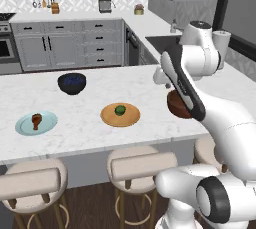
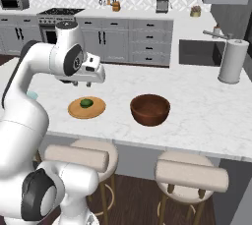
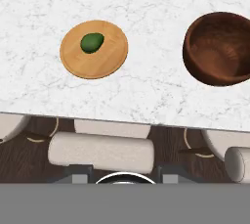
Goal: Pick the chicken drumstick and avocado from their plates and place them in the bowl. Then put the bowl in the fridge.
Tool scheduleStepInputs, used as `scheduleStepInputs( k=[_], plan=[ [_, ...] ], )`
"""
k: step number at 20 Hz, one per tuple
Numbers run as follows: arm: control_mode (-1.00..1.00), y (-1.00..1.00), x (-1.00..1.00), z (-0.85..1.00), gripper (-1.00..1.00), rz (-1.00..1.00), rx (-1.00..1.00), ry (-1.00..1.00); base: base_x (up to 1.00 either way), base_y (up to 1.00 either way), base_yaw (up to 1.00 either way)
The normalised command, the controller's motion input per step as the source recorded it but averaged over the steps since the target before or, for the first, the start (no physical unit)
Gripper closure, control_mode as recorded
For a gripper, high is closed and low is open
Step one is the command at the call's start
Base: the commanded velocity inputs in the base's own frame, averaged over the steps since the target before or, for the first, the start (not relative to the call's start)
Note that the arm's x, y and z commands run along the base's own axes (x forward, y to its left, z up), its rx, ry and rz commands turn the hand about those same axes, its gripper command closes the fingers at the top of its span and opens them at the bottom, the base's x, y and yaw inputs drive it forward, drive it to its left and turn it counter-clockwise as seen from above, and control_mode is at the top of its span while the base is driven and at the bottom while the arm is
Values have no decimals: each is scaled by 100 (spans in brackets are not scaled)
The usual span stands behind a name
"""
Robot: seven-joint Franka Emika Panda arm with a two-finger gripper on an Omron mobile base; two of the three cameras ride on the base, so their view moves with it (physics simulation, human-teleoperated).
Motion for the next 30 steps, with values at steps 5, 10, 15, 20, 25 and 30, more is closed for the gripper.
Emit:
scheduleStepInputs(
  k=[5,10,15,20,25,30],
  plan=[
    [-100,20,33,-12,-100,-3,-2,6,0,0,0],
    [-100,87,100,-34,-100,-20,-6,4,0,0,0],
    [-100,69,82,-55,-100,-23,1,4,0,0,0],
    [-100,5,43,-66,-100,-35,18,0,0,0,0],
    [-100,-10,17,-62,-100,-27,29,0,0,0,0],
    [-100,17,31,-46,-100,-4,7,3,0,0,0]
  ],
)
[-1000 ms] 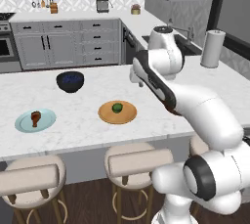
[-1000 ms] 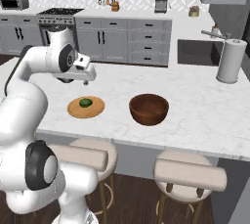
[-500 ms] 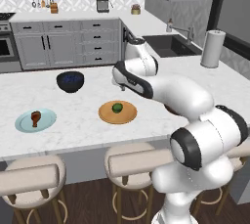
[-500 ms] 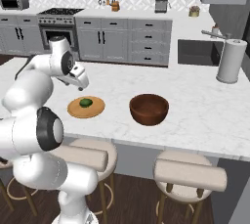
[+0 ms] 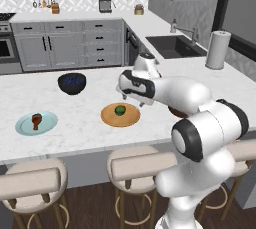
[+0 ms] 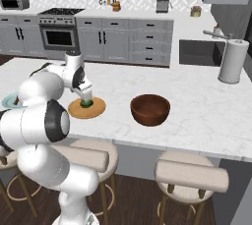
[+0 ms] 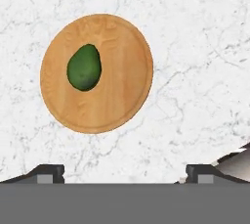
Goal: Pick the chicken drumstick and avocado from their plates and place them in the bowl. Then put the bowl in the fridge.
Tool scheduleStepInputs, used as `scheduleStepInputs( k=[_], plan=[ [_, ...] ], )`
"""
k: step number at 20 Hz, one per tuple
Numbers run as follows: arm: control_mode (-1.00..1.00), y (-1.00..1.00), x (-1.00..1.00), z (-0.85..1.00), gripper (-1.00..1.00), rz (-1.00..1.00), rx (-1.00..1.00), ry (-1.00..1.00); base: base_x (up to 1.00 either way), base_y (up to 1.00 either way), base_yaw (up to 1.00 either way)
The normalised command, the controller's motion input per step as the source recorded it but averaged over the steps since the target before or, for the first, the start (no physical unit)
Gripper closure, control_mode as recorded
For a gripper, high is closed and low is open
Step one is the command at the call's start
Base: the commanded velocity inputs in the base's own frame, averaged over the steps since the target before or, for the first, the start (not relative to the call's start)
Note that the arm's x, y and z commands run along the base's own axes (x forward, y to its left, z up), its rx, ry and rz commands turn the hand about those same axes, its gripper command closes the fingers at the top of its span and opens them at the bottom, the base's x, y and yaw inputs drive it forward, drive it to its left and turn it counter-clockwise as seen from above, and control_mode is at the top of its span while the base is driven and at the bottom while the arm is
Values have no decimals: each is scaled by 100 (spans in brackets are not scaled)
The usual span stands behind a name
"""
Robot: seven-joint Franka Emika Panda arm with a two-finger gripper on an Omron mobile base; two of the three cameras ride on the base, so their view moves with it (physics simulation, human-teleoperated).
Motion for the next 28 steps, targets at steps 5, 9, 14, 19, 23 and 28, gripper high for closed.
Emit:
scheduleStepInputs(
  k=[5,9,14,19,23,28],
  plan=[
    [-100,21,30,-39,-100,0,0,0,0,0,0],
    [-100,13,47,-44,-100,0,-2,0,0,0,0],
    [-100,10,47,-41,-100,0,-2,0,0,0,0],
    [-100,0,42,-34,-100,0,-3,0,0,0,0],
    [-100,0,51,-18,-100,-2,0,0,0,0,0],
    [-100,0,36,-22,-100,0,0,0,0,0,0]
  ],
)
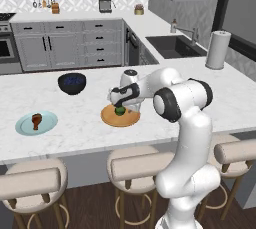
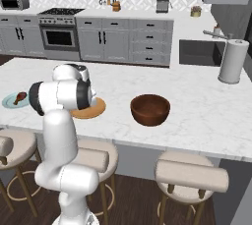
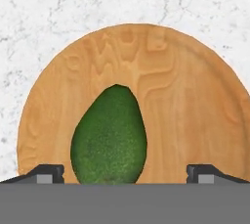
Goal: Pick the chicken drumstick and avocado from their plates and place them in the bowl. Then put the bowl in the fridge.
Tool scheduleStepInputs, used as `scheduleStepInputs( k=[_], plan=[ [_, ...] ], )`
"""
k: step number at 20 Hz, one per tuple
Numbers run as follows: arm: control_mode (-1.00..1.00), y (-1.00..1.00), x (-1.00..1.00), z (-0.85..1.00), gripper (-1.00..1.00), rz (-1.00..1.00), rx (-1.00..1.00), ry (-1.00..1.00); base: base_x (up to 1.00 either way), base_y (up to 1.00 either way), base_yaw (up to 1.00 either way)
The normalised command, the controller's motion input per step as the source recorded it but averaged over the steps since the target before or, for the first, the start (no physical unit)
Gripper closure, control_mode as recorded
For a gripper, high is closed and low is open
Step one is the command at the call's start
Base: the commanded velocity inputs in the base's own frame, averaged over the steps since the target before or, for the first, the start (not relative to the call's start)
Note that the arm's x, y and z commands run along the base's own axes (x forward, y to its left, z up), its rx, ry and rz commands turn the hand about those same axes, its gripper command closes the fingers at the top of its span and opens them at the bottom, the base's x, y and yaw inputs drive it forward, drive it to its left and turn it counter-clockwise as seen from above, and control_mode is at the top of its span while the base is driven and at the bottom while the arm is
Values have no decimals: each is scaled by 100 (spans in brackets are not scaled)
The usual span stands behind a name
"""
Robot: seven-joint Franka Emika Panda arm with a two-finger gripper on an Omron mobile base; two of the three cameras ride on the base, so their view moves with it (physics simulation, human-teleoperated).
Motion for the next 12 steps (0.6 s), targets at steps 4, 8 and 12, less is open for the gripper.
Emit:
scheduleStepInputs(
  k=[4,8,12],
  plan=[
    [-100,0,21,-28,-100,0,0,0,0,0,0],
    [-100,0,2,-17,100,0,0,0,0,0,0],
    [-100,0,0,0,100,0,0,0,0,0,0]
  ],
)
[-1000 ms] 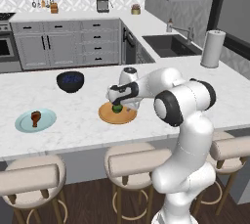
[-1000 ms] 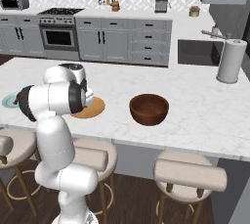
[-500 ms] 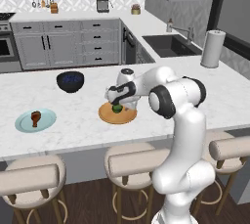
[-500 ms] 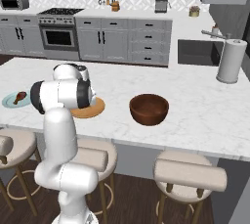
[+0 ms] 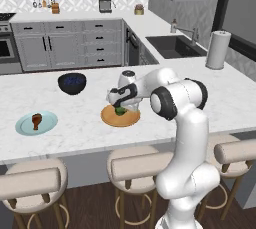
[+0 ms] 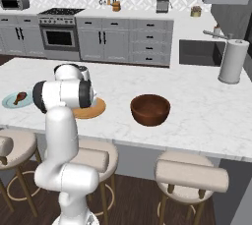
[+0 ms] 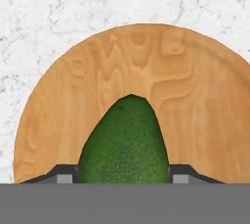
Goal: Pick the chicken drumstick and avocado from their plates and place them in the bowl. Then put the bowl in the fridge.
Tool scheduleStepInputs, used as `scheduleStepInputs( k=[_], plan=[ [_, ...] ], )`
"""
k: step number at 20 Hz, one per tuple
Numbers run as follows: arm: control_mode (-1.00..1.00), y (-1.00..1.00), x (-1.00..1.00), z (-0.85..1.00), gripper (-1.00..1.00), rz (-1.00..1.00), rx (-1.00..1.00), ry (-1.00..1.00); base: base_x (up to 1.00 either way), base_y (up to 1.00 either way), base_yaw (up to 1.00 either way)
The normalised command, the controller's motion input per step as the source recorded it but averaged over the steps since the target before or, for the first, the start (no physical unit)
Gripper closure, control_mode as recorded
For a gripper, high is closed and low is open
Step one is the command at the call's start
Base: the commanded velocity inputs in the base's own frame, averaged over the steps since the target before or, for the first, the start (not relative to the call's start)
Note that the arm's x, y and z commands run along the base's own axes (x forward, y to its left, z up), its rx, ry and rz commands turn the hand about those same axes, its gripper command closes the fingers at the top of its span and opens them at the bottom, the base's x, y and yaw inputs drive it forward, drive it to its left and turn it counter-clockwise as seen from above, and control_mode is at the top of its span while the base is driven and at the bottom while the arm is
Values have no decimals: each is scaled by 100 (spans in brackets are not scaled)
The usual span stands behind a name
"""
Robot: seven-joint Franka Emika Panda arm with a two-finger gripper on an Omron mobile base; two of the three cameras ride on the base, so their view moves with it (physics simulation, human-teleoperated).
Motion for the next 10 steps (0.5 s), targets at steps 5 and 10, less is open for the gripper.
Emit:
scheduleStepInputs(
  k=[5,10],
  plan=[
    [-100,-46,-43,83,100,-4,6,-17,0,0,0],
    [-100,-84,-86,100,100,-13,0,-27,0,0,0]
  ],
)
